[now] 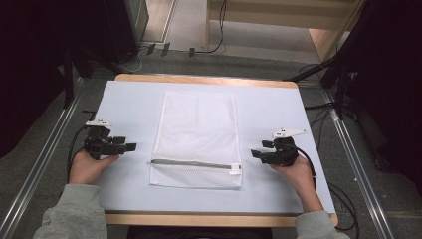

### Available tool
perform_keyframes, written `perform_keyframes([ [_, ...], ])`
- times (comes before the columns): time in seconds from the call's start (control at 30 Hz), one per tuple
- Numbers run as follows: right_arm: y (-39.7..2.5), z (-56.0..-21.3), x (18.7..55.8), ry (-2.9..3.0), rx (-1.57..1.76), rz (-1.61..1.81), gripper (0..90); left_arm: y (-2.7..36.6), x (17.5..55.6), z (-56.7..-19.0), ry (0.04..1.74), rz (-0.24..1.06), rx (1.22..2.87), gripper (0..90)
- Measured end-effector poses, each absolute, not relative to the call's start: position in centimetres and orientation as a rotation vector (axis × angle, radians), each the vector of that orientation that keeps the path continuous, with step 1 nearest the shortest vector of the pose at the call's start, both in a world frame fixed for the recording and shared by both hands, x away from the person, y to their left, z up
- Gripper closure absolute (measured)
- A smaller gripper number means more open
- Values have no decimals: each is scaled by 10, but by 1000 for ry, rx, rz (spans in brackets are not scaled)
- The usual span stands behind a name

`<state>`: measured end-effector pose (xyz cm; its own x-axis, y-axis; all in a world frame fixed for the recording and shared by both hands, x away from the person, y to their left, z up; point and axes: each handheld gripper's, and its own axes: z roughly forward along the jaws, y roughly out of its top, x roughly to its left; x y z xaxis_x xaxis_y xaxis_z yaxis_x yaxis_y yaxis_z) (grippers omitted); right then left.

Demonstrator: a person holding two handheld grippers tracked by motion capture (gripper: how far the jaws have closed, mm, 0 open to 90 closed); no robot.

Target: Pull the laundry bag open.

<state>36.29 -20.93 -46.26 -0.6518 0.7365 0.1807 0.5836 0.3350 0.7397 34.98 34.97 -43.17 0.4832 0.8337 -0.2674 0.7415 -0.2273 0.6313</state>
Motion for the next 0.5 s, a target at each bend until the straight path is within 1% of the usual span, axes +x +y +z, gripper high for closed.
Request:
perform_keyframes([
  [0.37,-209,-465,364,2415,1223,1191,354,349,351,-434,1315,157,2006,314],
  [0.5,-209,-469,366,2417,1211,1166,302,350,352,-435,1309,160,2013,281],
])
